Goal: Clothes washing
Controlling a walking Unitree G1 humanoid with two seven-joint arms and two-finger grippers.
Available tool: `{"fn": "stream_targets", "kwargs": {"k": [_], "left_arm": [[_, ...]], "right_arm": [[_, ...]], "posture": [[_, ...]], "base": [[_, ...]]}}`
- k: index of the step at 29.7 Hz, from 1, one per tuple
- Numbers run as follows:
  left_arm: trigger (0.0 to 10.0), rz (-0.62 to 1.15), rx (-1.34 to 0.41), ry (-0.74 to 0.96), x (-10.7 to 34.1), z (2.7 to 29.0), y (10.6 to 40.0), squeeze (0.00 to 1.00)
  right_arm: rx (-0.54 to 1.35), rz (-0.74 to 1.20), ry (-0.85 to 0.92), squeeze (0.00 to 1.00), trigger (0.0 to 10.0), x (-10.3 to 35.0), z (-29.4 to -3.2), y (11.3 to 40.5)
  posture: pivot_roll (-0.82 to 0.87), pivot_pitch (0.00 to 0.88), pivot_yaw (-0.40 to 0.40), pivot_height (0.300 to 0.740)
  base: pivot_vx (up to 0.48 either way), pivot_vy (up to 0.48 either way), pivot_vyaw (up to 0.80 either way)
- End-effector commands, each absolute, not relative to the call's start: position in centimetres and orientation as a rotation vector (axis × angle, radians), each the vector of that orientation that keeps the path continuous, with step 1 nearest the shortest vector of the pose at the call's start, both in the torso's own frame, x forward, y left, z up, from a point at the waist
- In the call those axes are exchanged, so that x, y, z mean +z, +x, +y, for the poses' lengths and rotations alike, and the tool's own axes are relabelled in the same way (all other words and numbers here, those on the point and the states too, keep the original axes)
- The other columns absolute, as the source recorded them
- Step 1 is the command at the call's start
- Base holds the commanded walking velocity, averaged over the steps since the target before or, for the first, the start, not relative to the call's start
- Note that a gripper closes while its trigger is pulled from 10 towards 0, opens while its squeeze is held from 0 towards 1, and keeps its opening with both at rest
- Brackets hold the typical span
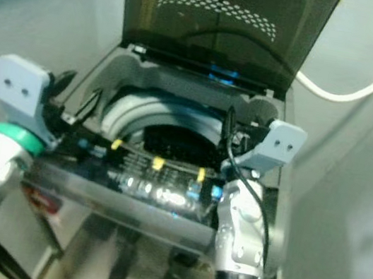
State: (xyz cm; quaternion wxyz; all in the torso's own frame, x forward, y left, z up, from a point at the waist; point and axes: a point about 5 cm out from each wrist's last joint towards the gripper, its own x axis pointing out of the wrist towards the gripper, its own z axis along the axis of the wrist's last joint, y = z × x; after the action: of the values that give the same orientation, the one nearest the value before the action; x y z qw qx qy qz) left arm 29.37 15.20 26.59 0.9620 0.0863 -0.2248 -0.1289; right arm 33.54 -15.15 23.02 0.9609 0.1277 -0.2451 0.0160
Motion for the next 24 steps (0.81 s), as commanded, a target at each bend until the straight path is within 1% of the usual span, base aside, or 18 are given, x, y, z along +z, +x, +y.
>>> {"fn": "stream_targets", "kwargs": {"k": [1,17,24], "left_arm": [[10.0,-0.440,-0.259,0.171,26.25,15.38,29.40,0.00],[10.0,-0.440,-0.255,0.168,26.24,15.34,29.45,0.00],[10.0,-0.437,-0.253,0.168,26.16,15.35,29.47,0.00]], "right_arm": [[0.032,-0.505,0.258,0.00,10.0,23.03,-15.19,33.41],[0.037,-0.501,0.253,0.00,10.0,22.99,-15.15,33.37],[0.075,-0.497,0.200,0.00,10.0,22.90,-14.57,33.31]], "posture": [[0.08,0.025,0.005,0.740],[0.08,0.026,0.002,0.740],[0.07,0.028,0.000,0.740]], "base": [[-0.349,0.000,0.00],[-0.349,0.000,0.00],[-0.334,0.000,0.00]]}}
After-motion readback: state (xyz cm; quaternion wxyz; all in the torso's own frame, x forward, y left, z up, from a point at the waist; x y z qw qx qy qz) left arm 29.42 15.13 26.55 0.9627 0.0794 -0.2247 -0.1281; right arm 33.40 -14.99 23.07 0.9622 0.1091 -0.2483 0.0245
